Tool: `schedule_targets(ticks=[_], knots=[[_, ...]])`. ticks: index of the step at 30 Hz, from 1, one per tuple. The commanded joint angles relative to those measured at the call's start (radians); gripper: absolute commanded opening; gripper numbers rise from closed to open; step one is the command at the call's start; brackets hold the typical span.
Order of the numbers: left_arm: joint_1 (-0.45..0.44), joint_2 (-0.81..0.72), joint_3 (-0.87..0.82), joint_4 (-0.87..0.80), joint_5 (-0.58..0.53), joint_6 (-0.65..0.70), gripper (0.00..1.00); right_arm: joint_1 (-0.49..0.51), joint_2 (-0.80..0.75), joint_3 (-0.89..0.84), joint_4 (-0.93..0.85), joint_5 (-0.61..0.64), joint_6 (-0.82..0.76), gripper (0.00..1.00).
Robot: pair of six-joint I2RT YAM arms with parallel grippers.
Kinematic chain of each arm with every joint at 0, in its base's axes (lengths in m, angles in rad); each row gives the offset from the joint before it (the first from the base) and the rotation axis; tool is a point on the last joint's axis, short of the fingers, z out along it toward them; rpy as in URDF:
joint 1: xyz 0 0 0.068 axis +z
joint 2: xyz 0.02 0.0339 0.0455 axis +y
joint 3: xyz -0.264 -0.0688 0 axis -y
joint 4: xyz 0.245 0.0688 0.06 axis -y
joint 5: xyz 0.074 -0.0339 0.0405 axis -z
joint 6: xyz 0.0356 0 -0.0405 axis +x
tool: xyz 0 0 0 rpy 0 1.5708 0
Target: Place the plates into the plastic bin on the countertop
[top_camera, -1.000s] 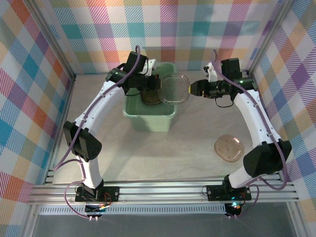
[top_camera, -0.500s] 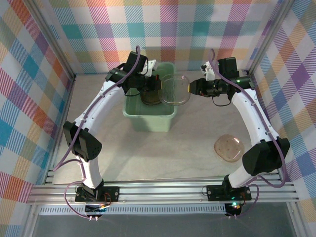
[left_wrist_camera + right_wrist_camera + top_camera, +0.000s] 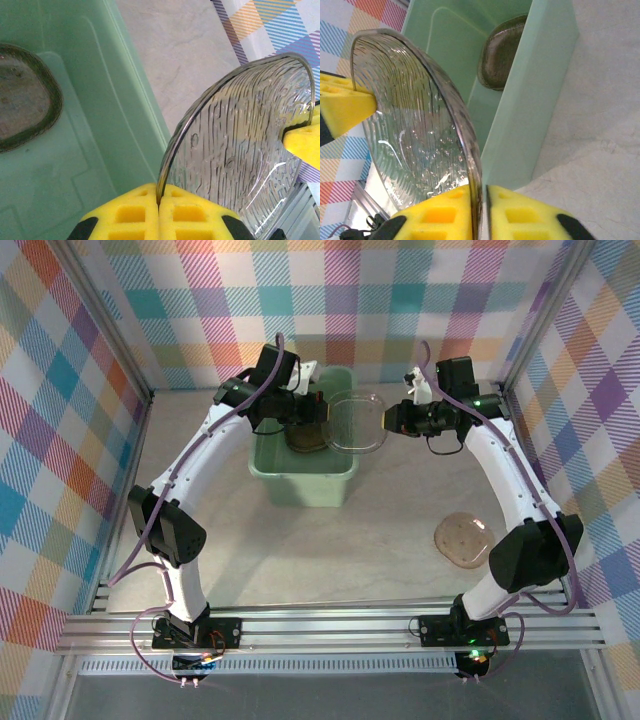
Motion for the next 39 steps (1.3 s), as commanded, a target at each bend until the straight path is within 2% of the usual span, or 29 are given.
schedule_targets(ticks=[1, 3, 5, 7, 9, 11, 13, 15, 21, 27, 30, 33, 39], knots=[[0.007, -0.035, 0.037, 0.032, 0.019, -0.005, 0.00, 0.008, -0.006, 0.020, 0.012, 0.014, 0.017, 0.07], [0.007, -0.035, 0.040, 0.030, 0.018, -0.002, 0.00, 0.010, -0.006, 0.022, 0.015, 0.023, 0.028, 0.07], [0.007, -0.032, 0.050, 0.020, 0.003, 0.004, 0.11, 0.016, -0.006, 0.025, 0.019, 0.039, 0.041, 0.03], [0.009, -0.032, 0.058, 0.009, -0.015, 0.012, 0.16, 0.021, -0.016, 0.016, 0.041, 0.070, 0.068, 0.00], [0.015, -0.034, 0.066, 0.009, -0.021, 0.011, 0.28, 0.021, -0.033, 0.000, 0.095, 0.072, 0.115, 0.00], [0.019, -0.038, 0.073, 0.010, -0.042, 0.012, 0.47, 0.023, -0.040, -0.002, 0.137, 0.078, 0.167, 0.00], [0.032, -0.044, 0.076, 0.018, -0.062, 0.012, 0.57, 0.025, -0.034, 0.006, 0.155, 0.096, 0.208, 0.00], [0.057, -0.057, 0.073, 0.024, -0.083, 0.007, 0.62, 0.029, -0.022, 0.020, 0.165, 0.104, 0.242, 0.00], [0.188, -0.125, -0.004, 0.047, -0.158, -0.034, 0.64, 0.047, 0.021, 0.036, 0.227, 0.161, 0.384, 0.00], [0.374, -0.208, -0.216, 0.076, -0.160, -0.124, 0.60, 0.122, 0.049, 0.023, 0.316, 0.290, 0.565, 0.00], [0.443, -0.231, -0.341, 0.082, -0.137, -0.125, 0.56, 0.169, 0.070, 0.017, 0.350, 0.367, 0.657, 0.00], [0.479, -0.233, -0.437, 0.076, -0.126, -0.111, 0.53, 0.209, 0.105, 0.024, 0.388, 0.420, 0.739, 0.00], [0.484, -0.200, -0.556, 0.109, -0.094, -0.071, 0.51, 0.247, 0.232, 0.123, 0.399, 0.398, 0.881, 0.00]])
